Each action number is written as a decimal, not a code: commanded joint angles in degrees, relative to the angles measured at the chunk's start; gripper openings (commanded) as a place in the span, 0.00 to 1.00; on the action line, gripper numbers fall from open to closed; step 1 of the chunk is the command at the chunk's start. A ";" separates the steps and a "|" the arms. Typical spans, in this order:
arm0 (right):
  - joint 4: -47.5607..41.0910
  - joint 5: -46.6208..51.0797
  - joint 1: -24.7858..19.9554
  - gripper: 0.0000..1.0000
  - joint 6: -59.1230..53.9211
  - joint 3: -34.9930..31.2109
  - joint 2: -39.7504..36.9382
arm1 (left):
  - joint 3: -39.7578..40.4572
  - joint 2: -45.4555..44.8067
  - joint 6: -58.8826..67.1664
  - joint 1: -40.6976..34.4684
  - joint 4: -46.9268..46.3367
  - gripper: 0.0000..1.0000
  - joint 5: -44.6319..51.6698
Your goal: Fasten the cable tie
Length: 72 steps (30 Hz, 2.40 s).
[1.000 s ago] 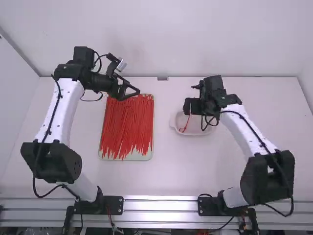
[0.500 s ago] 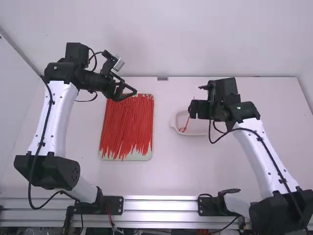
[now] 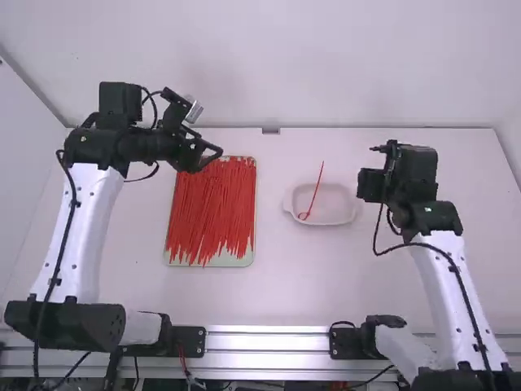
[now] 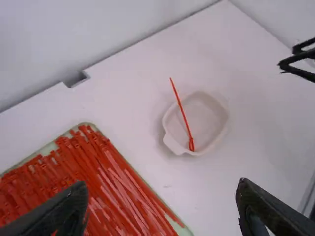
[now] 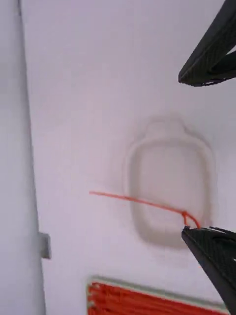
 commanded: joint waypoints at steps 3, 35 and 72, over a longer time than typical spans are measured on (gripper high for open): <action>4.30 1.37 -0.58 0.67 -2.04 -5.24 -5.85 | -4.52 -5.59 -6.22 -0.10 3.58 0.71 -5.70; 30.46 1.37 -0.58 0.00 -2.04 -45.50 -46.11 | -45.81 -46.88 -20.47 -0.10 44.87 0.00 -39.77; 30.46 1.37 -0.58 0.00 -2.04 -59.31 -65.10 | -81.91 -82.89 -20.47 -0.10 52.95 0.00 -39.77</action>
